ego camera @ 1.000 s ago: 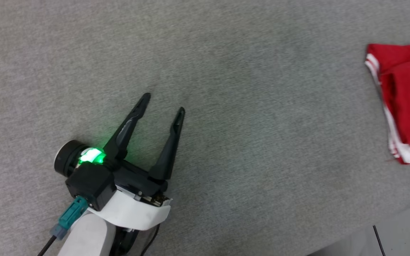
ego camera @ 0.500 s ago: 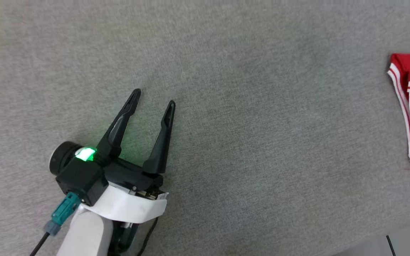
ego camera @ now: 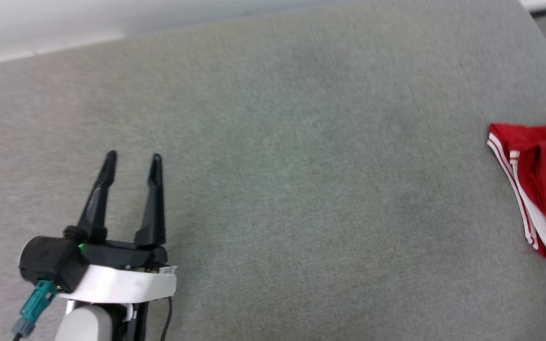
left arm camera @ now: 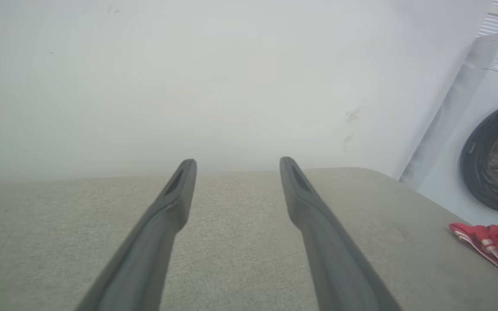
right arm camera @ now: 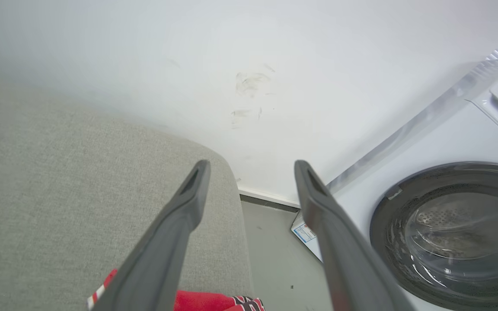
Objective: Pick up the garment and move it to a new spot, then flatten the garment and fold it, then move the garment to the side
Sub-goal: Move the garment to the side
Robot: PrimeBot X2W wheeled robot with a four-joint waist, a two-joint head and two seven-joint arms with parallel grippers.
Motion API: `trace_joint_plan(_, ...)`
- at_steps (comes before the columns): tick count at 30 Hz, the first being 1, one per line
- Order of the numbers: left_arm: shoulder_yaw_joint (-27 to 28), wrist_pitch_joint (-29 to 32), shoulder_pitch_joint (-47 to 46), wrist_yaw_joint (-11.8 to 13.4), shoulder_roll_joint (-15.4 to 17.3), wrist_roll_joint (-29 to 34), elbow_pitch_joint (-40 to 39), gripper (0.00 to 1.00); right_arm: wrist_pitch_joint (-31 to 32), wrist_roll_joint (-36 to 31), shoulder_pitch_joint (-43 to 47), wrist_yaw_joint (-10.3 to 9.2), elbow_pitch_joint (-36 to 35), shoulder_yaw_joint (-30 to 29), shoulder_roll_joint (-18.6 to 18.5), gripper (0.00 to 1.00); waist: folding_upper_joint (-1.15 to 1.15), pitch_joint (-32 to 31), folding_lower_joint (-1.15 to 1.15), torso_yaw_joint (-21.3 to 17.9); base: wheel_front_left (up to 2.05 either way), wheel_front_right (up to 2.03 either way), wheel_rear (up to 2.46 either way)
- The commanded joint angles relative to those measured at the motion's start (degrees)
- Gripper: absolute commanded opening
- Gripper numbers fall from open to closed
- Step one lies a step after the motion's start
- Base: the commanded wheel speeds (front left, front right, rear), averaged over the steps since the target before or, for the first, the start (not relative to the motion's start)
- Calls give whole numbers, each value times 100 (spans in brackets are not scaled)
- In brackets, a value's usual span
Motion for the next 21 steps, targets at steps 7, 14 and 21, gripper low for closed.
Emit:
trace_joint_plan(7, 407, -11, 403, 10, -131, 13, 167, 100, -572, 273, 1036, -6, -1064, -442, 1017, 100, 0, -834, 0, 579, 0, 0, 0)
trace_joint_plan(14, 463, -12, 764, 10, -235, 30, 375, 100, -1071, 386, 2309, -4, -1781, -428, 1991, 100, 0, -1318, 0, 950, 0, 0, 0)
trace_joint_plan(21, 396, -12, 964, 10, -269, 109, 632, 100, -1353, 360, 3103, -5, -1935, -306, 2724, 100, 0, -1518, 0, 1150, 0, 0, 0)
